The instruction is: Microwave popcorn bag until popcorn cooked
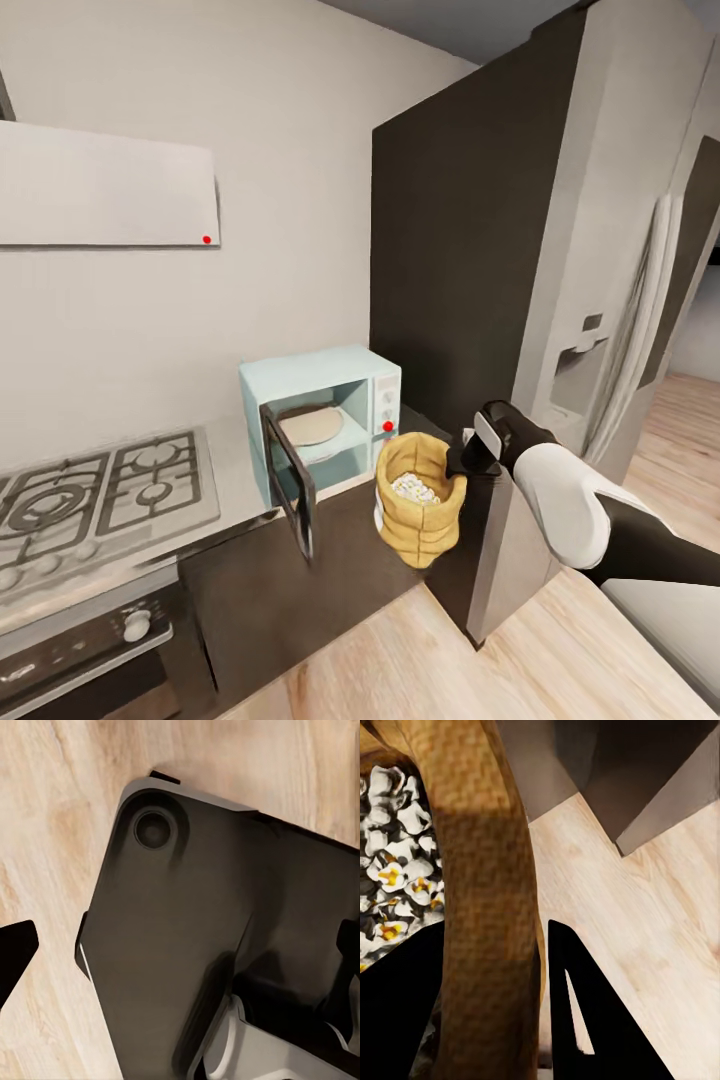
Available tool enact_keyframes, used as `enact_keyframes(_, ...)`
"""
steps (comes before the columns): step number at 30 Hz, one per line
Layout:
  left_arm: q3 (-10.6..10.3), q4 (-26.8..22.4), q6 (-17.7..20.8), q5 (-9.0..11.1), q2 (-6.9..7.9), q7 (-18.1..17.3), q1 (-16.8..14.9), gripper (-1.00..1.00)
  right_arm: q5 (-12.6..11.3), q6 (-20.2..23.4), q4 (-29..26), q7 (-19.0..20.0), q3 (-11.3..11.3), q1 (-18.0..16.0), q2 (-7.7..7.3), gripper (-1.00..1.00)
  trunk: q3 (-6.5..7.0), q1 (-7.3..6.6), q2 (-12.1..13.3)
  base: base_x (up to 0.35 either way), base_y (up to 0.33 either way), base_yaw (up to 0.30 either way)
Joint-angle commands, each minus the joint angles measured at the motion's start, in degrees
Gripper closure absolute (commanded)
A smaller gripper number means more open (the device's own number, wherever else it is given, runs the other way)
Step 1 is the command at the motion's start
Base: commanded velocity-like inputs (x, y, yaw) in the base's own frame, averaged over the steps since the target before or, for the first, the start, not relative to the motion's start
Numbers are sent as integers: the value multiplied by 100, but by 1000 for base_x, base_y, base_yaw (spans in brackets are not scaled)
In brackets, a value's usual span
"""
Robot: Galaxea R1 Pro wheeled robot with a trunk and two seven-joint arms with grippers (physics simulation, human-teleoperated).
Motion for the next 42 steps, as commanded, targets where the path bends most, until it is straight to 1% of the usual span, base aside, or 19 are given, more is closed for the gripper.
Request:
enact_keyframes(1,4,-4,-13,23,-2,14,-2,-100,53,25,-88,35,-39,-2,10,100,-11,6,-9,321,0,0)
enact_keyframes(5,5,-4,-13,23,-2,14,-2,-100,52,31,-167,35,-41,-3,23,100,-11,6,-9,321,0,0)
enact_keyframes(21,2,-4,-13,22,-2,14,-2,-100,35,97,-171,28,-32,-3,41,100,-11,6,-9,321,0,0)
enact_keyframes(26,4,-4,-13,23,-2,14,-2,-100,24,98,-171,25,-40,0,81,100,-11,6,-9,321,0,18)
enact_keyframes(29,5,-4,-13,16,-2,14,-2,-100,18,97,-171,26,-41,0,86,100,-11,6,-9,227,0,216)
enact_keyframes(33,6,-4,-13,15,-2,14,-2,-100,17,97,-171,26,-41,0,87,100,-11,6,-9,30,0,268)
enact_keyframes(38,6,-4,-13,16,-2,15,-2,-100,24,97,-171,18,-41,-1,210,100,-11,6,-9,2,0,274)
enact_keyframes(42,5,-4,-13,15,-2,14,-2,-100,35,97,-171,15,-41,0,218,100,-11,6,-9,0,0,274)
